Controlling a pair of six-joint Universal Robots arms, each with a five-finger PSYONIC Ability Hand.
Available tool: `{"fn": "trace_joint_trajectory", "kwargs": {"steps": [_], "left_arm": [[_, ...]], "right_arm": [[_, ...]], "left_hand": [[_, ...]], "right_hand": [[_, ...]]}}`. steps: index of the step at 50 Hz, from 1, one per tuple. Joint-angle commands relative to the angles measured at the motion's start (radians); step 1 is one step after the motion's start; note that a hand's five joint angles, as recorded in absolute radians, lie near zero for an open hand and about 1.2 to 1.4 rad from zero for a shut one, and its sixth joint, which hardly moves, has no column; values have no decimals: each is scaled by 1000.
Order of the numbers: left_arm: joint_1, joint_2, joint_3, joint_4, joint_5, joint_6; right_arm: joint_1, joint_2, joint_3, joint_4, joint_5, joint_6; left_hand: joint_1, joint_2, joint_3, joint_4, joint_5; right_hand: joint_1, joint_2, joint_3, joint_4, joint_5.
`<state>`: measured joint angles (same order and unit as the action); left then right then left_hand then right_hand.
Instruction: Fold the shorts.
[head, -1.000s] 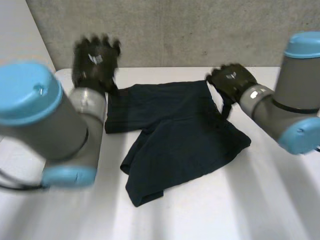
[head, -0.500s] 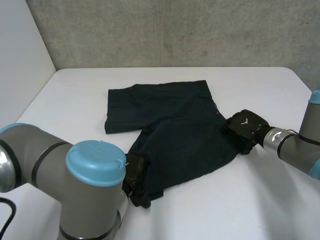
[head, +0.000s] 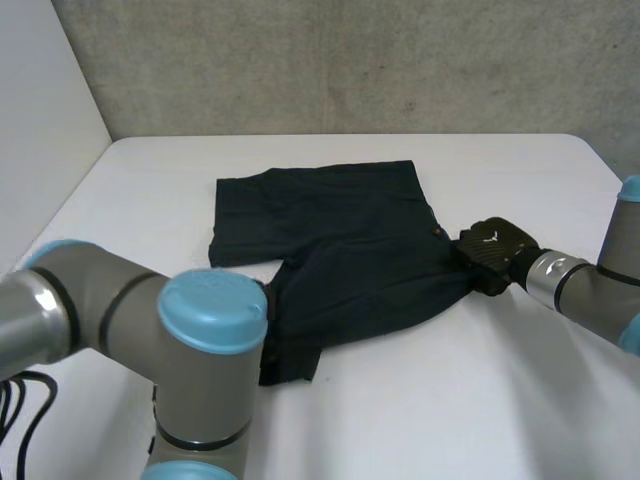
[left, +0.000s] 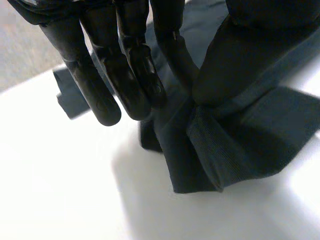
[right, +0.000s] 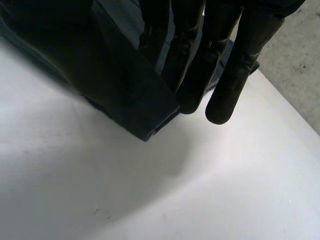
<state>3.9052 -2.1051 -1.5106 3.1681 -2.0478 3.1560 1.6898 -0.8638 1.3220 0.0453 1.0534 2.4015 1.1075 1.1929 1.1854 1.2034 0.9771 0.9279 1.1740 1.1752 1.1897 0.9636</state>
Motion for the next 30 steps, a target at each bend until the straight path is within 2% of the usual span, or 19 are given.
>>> {"fn": "trace_joint_trajectory", "kwargs": {"steps": [1, 7, 11, 14, 15, 17, 18, 20, 25, 30], "left_arm": [[20, 128, -14, -10, 44, 307], [39, 194, -57, -51, 92, 614], [63, 201, -57, -31, 98, 679], [92, 197, -60, 30, 100, 673], [98, 194, -65, 48, 101, 671], [97, 188, -72, 84, 101, 662], [95, 185, -85, 102, 97, 650], [102, 178, -98, 119, 89, 628], [105, 172, -122, 113, 90, 512], [111, 172, -140, 18, 98, 319]], "right_arm": [[-9, -139, 57, 175, 48, -4], [-6, -248, 196, 368, 50, -22], [-4, -331, 275, 361, 51, -2], [5, -342, 315, 272, 62, 39], [4, -342, 324, 248, 62, 60], [4, -343, 344, 175, 63, 143], [5, -343, 350, 151, 66, 169], [7, -340, 361, 108, 71, 209], [5, -339, 391, 22, 138, 237], [7, -340, 390, 13, 163, 234]], "left_hand": [[289, 203, 211, 193, 245], [289, 203, 211, 193, 245], [289, 203, 211, 193, 245], [266, 180, 188, 170, 222], [184, 99, 106, 88, 140], [-76, -162, -154, -172, -120], [-368, -454, -446, -464, -413], [-520, -606, -598, -616, -565], [-583, -668, -661, -679, -627], [-580, -665, -658, -676, -624]], "right_hand": [[468, 222, 221, 207, 258], [468, 222, 221, 207, 258], [468, 222, 221, 207, 258], [468, 222, 221, 207, 258], [468, 222, 221, 207, 258], [468, 222, 221, 207, 258], [468, 222, 221, 207, 258], [468, 222, 221, 207, 258], [468, 222, 221, 207, 258], [468, 222, 221, 207, 258]]}}
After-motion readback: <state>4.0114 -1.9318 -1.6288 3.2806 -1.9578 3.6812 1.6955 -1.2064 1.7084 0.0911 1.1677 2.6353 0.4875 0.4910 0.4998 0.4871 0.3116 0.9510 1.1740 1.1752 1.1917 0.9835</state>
